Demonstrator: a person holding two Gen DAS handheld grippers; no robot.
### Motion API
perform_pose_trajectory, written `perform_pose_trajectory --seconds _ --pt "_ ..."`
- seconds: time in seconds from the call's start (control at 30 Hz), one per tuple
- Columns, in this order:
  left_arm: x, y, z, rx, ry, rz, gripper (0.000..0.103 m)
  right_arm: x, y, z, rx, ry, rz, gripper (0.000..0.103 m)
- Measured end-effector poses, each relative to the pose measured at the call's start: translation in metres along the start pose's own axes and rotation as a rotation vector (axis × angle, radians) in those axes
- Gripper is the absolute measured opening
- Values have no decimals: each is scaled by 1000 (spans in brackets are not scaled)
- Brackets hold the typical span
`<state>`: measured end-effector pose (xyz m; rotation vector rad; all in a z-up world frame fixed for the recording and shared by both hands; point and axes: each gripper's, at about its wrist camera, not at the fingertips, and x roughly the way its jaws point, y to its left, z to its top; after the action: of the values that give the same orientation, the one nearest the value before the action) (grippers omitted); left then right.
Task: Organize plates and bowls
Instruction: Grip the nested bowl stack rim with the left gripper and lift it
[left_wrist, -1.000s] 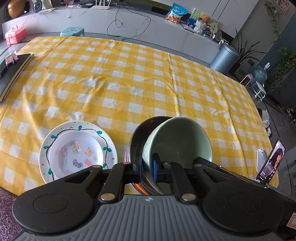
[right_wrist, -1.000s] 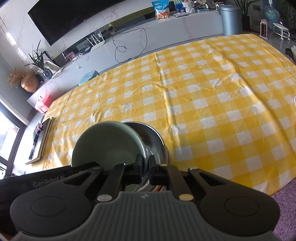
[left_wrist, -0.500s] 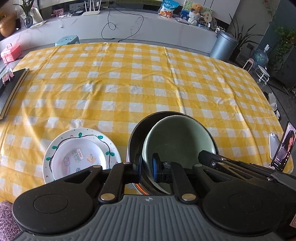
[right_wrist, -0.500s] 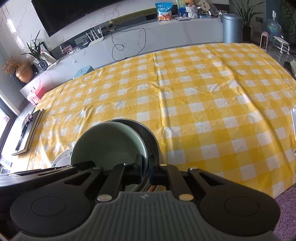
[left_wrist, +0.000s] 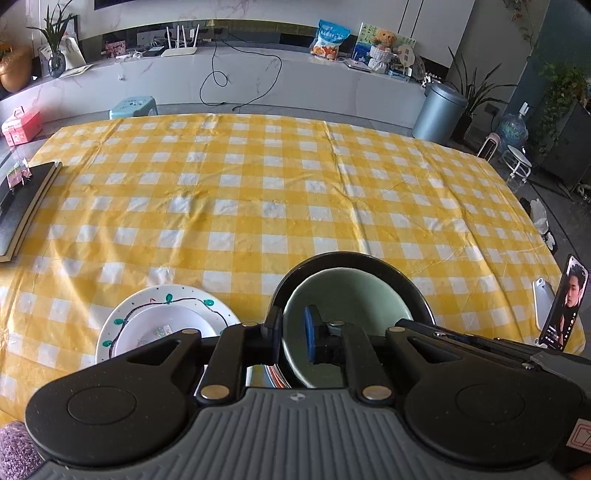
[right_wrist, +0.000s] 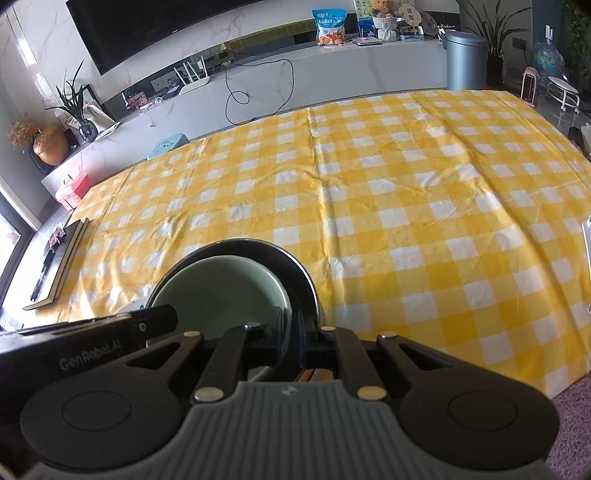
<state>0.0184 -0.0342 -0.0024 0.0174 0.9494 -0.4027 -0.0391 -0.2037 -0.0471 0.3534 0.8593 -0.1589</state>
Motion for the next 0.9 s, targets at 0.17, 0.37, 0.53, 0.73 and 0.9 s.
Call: perform_pose_trajectory --seconds 0.17,0.37,0.53,0.73,0.9 --pt "-1 3 0 -17 -17 -23 14 -4 2 0 -11 -19 -8 10" --pt "-13 10 2 -55 -78 -59 22 -22 -1 5 12 -107 41 41" --pt "-16 18 4 -96 -106 -60 50 -30 -6 8 44 -171 56 60" --pt "3 36 -7 -211 -34 -79 71 -6 -30 6 189 -68 0 77" --pt "25 57 -19 -401 52 -160 71 17 -46 -1 313 60 59 77"
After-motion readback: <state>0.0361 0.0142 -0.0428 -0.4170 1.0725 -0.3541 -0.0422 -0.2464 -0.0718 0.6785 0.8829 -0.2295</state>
